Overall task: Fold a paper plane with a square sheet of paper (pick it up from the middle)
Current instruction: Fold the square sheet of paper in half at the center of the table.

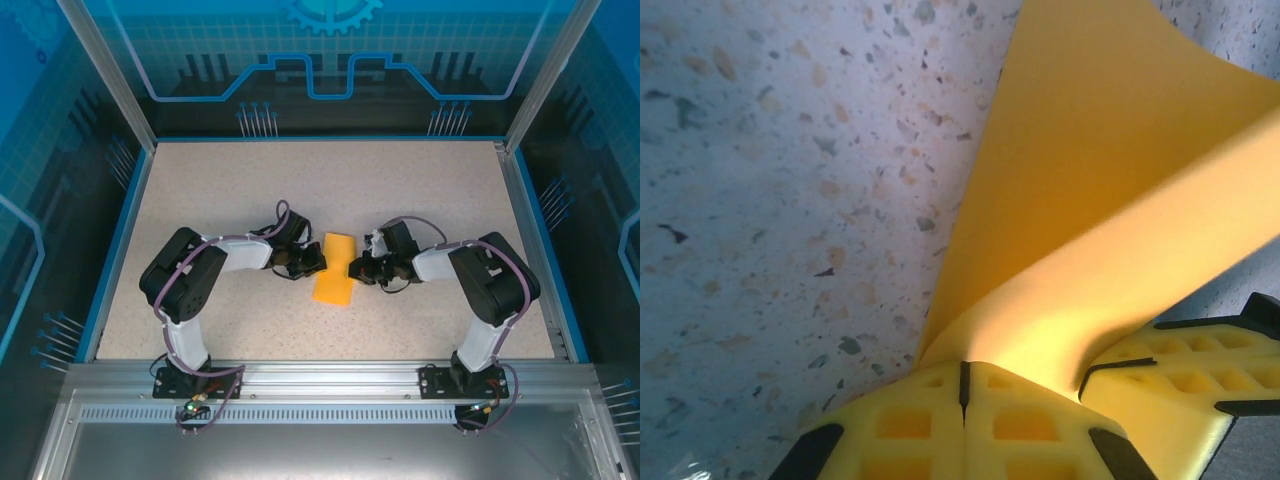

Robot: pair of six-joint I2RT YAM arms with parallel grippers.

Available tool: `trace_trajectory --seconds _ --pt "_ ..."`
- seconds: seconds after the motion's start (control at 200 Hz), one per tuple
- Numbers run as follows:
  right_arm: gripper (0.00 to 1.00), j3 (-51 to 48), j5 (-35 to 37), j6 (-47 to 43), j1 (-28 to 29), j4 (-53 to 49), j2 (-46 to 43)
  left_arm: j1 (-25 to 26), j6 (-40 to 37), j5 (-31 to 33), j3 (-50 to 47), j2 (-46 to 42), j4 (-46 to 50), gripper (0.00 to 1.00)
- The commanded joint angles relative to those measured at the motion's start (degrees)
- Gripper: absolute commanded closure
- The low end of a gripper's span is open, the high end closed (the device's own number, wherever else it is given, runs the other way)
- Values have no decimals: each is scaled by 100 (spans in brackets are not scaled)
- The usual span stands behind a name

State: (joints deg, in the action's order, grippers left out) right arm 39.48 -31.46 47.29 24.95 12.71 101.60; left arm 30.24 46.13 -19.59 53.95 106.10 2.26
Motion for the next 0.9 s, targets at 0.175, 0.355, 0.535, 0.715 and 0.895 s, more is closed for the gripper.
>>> trace_trajectory --seconds 0.175,0.355,0.535,0.715,0.895 --pt "100 324 -146 -178 -219 -353 -393 52 -139 359 -157 367 578 100" --pt "100 516 -255 -225 -372 -310 -33 51 -139 350 -148 402 564 100" --pt "100 506 -198 -218 -394 -211 397 50 -148 351 -131 404 573 100" --pt "100 421 265 -308 -403 -435 575 47 -195 401 -135 387 639 100" --pt "100 525 73 -247 -406 -408 341 52 -218 413 -148 386 653 100"
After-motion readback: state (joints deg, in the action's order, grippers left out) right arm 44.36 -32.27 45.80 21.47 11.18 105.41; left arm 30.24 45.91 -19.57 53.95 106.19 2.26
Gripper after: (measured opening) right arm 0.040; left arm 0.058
